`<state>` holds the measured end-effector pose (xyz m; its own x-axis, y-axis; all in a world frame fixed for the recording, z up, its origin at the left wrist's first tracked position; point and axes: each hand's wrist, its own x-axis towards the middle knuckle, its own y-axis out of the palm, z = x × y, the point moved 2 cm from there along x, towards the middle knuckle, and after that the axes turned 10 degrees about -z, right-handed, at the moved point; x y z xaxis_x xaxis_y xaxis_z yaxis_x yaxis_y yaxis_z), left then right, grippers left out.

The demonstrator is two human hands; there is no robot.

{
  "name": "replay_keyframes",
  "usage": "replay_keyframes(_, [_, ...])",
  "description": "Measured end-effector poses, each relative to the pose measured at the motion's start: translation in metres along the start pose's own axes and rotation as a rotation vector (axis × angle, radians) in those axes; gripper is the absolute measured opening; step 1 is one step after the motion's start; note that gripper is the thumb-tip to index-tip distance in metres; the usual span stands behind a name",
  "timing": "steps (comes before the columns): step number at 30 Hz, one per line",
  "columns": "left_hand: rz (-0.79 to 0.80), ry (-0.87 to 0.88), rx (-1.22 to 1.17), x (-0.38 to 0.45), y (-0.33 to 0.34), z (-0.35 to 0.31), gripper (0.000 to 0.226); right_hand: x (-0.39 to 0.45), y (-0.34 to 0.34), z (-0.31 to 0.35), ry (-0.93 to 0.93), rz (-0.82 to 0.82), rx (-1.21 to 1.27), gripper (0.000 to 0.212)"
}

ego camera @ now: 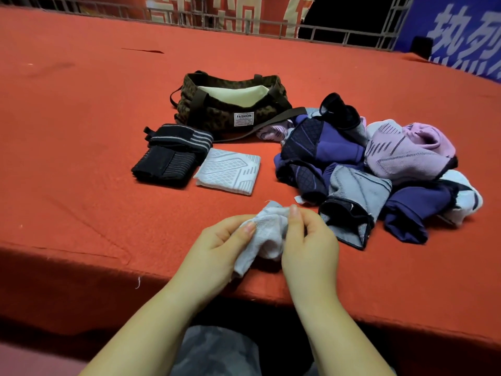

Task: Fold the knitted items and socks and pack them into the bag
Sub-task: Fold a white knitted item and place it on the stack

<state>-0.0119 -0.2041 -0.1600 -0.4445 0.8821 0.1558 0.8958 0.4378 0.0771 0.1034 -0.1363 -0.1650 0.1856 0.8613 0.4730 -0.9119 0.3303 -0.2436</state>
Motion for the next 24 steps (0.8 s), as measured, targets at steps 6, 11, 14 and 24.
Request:
replay_keyframes(6, [-0.113, 0.024, 0.167, 0.017, -0.038, -0.012, 0.024, 0.048, -0.049, -0.010, -0.031, -0.160, -0.081, 0.040])
replay_keyframes(11, [-0.066, -0.048, 0.288, 0.027, -0.041, -0.017, 0.021, 0.055, -0.057, -0.008, -0.049, -0.116, -0.085, 0.039])
replay_keyframes(14, [-0.087, -0.072, 0.442, 0.032, -0.036, -0.021, 0.014, 0.051, -0.050, -0.014, 0.076, -0.032, 0.008, 0.042])
replay_keyframes(24, [-0.099, 0.607, 1.006, 0.012, -0.003, -0.026, 0.041, 0.012, -0.015, -0.019, 0.295, 0.129, 0.188, 0.042])
